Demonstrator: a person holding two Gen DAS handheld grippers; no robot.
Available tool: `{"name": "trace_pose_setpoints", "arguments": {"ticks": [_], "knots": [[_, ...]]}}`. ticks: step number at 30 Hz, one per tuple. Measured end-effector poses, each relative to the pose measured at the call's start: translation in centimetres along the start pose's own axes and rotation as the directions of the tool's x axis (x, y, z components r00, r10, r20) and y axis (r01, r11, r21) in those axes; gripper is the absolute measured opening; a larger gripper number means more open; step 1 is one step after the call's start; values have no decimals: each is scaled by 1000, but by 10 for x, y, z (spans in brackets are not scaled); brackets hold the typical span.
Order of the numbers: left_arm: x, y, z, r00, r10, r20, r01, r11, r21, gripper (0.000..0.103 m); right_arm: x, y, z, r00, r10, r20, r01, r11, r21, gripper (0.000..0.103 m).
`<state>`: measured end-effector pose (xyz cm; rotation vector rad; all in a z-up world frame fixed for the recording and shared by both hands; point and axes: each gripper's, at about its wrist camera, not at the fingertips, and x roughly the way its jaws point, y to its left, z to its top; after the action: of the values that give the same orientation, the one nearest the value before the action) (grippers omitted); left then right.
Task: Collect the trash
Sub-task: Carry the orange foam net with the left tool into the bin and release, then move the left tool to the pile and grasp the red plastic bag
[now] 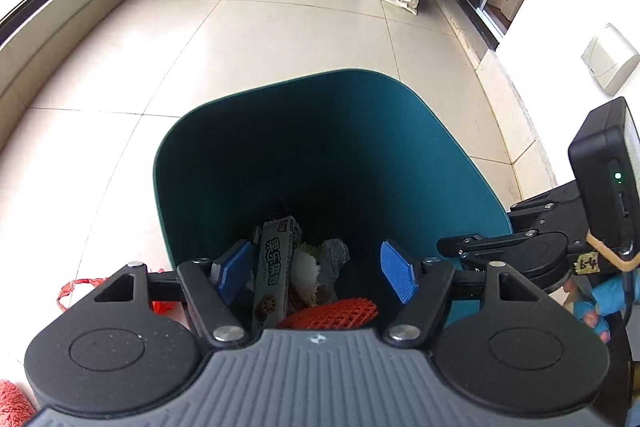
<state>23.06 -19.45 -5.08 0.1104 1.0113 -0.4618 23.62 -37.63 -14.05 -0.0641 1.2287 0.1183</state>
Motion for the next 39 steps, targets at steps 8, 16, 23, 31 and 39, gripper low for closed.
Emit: {"name": "trace_pose_setpoints", "arguments": {"ticks": [8,16,23,31,39], "knots": [[-35,31,-8,996,59,63,-56,997,-52,83,0,1,0,1000,-1,-1,1,1000,-3,10],[-40,86,-19,993,96,66,-86,986,-145,90,0,4,1,1000,-11,-11,11,1000,-12,10],[-22,135,-30,987,161,23,-154,970,-190,90,4,9,8,999,-30,-31,30,1000,-9,10],[25,214,-51,987,143,-70,-157,942,-295,90,6,17,10,997,-54,-48,53,998,-20,10],[111,216,-71,976,86,-201,-125,974,-191,90,9,19,12,997,-58,-60,56,998,-36,10]]}}
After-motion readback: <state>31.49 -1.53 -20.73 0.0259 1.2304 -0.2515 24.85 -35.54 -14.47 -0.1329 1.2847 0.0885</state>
